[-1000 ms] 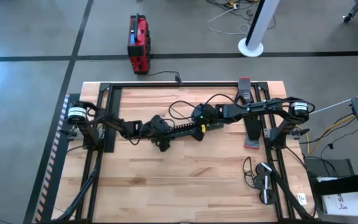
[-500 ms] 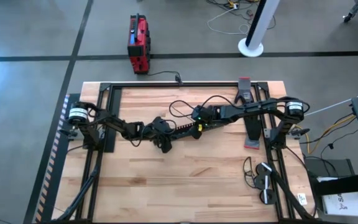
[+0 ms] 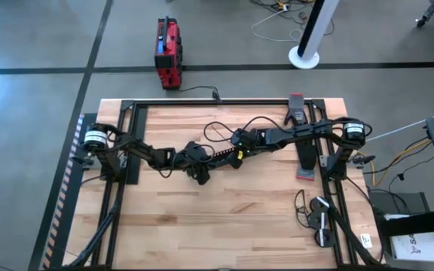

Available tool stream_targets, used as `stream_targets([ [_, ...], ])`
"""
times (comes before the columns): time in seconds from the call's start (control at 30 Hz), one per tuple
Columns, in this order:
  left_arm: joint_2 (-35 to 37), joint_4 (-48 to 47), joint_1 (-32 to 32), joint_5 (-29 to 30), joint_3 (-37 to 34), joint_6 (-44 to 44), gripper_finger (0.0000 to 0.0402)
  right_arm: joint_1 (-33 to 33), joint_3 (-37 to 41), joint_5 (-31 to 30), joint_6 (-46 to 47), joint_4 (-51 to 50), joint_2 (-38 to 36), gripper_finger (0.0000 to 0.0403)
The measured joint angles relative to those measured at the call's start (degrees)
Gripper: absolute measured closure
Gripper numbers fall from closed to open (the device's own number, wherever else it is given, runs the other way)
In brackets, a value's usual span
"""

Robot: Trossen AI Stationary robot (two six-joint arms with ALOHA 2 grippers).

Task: Ziptie cables
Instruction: Put the zip tied cable wires into the cable duct

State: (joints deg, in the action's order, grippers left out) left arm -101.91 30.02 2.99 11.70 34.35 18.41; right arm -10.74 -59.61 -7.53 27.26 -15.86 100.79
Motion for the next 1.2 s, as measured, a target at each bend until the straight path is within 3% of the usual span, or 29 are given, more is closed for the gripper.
stream_targets([
  [0.53, -0.1, -0.5, -1.1, 3.3, 0.5, 0.3, 0.0193, 0.0, 0.0, 0.5, 3.9, 0.7, 0.3, 0.0403],
  [0.77, -0.1, -0.5, -1.2, 3.7, 0.5, 0.1, 0.0193, 0.1, 0.0, 3.4, 6.2, 3.2, 3.0, 0.0403],
  [1.2, 0.0, -0.6, -1.4, 4.0, 0.5, -0.2, 0.0193, 0.1, 0.1, 2.9, 2.2, 4.3, 3.9, 0.0402],
])
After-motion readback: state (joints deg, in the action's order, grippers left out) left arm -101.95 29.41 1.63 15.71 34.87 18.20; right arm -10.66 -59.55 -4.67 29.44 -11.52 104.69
